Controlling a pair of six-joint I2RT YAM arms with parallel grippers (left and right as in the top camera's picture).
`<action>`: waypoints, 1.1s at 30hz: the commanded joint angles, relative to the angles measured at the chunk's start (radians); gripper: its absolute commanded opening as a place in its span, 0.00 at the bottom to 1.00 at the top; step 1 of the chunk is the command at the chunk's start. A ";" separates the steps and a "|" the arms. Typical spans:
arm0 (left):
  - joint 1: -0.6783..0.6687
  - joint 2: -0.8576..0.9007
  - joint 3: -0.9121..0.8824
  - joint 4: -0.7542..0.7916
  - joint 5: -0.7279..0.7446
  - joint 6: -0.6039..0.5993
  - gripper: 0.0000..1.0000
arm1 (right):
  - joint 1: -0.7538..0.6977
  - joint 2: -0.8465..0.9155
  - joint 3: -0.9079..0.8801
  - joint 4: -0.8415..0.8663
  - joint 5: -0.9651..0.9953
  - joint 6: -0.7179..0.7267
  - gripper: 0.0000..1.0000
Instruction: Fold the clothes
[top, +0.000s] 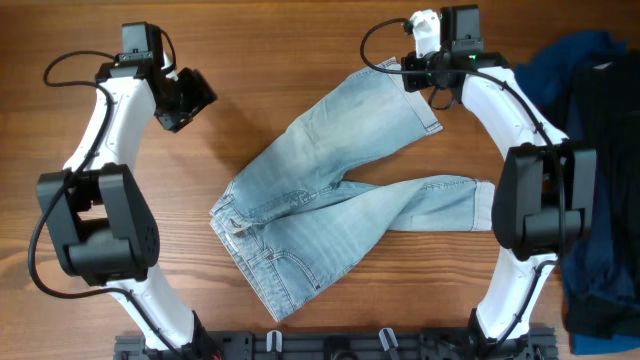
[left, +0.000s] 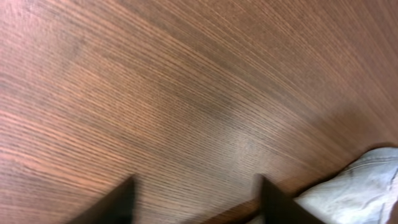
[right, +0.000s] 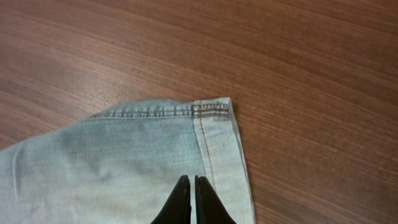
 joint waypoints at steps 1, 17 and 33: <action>0.003 -0.002 0.007 0.003 -0.006 0.001 0.13 | -0.005 0.017 0.005 0.008 0.006 0.014 0.04; 0.003 -0.002 -0.006 0.002 -0.043 0.001 0.13 | -0.005 0.063 0.005 0.029 0.006 0.012 0.04; 0.006 -0.002 -0.005 -0.254 -0.127 0.002 0.41 | -0.005 0.075 -0.063 -0.205 0.006 0.061 0.04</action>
